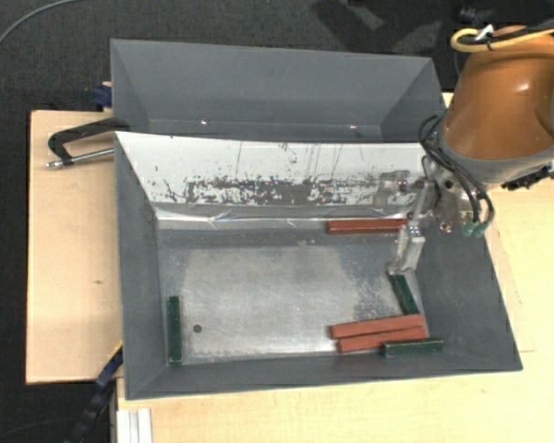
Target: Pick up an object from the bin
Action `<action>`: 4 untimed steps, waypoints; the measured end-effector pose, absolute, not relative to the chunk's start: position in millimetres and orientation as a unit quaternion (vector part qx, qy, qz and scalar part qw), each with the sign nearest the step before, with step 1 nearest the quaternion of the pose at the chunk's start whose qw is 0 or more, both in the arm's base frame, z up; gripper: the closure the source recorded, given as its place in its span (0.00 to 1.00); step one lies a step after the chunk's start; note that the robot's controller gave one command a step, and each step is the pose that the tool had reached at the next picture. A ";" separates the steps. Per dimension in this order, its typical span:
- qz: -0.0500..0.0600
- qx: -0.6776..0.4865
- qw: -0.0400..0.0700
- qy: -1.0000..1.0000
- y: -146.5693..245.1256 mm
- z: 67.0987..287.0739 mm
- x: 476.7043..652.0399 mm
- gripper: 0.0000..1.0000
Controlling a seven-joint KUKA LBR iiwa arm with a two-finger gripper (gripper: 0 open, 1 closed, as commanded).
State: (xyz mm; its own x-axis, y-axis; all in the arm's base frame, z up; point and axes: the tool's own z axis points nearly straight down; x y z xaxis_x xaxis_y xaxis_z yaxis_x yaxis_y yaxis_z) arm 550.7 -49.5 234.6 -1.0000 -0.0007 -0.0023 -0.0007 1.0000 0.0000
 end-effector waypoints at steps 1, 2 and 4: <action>0.001 0.014 -0.004 1.000 -96.8 84.3 497.7 0.00; 0.000 -0.063 0.002 0.998 -115.6 71.5 504.4 0.00; -0.002 -0.025 0.008 1.000 -119.6 223.0 530.9 1.00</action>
Offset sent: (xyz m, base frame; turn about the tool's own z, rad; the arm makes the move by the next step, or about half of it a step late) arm -0.0506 -0.0466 -0.1464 0.0240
